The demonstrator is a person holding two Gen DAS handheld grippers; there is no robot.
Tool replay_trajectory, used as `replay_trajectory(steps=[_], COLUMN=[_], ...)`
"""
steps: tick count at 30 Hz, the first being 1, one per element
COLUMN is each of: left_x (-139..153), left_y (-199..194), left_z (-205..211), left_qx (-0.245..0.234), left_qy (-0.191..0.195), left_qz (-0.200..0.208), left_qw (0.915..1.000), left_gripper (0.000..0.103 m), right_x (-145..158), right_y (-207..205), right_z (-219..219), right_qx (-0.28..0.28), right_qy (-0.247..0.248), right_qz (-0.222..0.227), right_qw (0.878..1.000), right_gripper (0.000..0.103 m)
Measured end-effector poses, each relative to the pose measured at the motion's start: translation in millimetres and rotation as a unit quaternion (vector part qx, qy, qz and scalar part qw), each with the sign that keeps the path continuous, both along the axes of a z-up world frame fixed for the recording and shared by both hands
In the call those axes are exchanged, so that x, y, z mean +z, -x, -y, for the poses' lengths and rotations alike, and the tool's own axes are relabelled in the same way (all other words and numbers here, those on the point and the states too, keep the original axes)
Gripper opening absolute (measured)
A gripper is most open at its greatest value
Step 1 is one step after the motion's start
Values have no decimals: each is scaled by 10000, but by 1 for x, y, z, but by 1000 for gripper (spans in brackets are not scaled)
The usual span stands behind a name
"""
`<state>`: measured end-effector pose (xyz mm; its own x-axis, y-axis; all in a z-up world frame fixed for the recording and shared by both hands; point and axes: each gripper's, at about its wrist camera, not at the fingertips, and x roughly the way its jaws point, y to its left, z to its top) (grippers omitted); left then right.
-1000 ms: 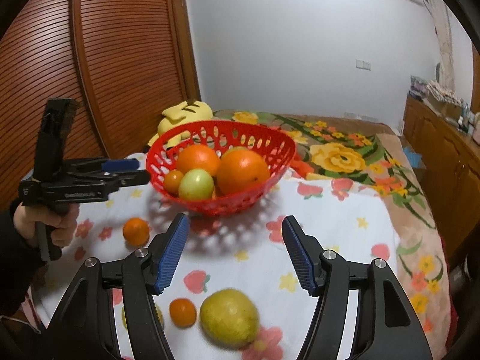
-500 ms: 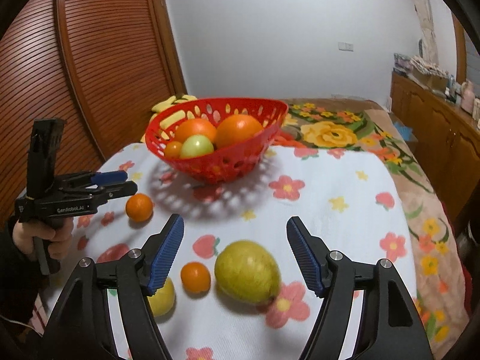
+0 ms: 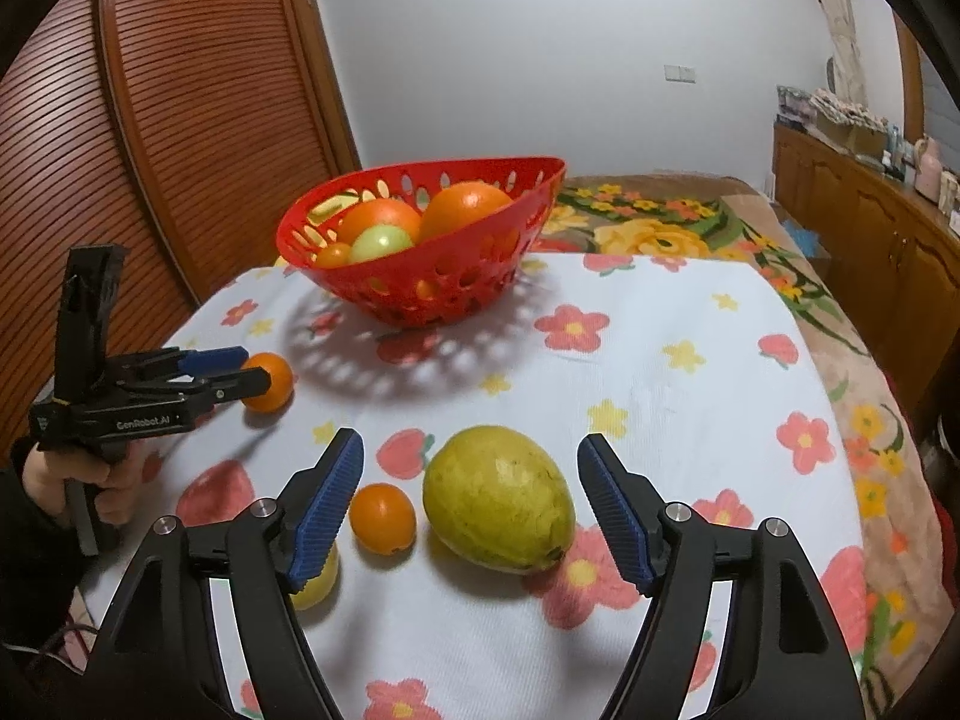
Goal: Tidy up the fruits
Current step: 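Move the left gripper to another orange while the right gripper approaches a yellow-green fruit, then close the left gripper on the orange while the right gripper closes on the yellow-green fruit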
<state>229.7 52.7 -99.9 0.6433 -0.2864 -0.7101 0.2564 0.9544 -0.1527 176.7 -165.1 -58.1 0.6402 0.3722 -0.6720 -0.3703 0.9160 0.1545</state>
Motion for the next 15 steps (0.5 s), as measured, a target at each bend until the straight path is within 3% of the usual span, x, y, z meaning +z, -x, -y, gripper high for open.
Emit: replay_trajectory(steps=[15], left_x=[-8], left_y=[-4], left_z=[3], left_qx=[-54], left_qy=[-62], left_qz=[-104], left_qw=[9999], left_gripper=[56], right_x=[-24], right_y=[0], right_z=[1], right_qx=[21], right_qy=[196], right_qz=[-257], right_qw=[9995], right_gripper=[77])
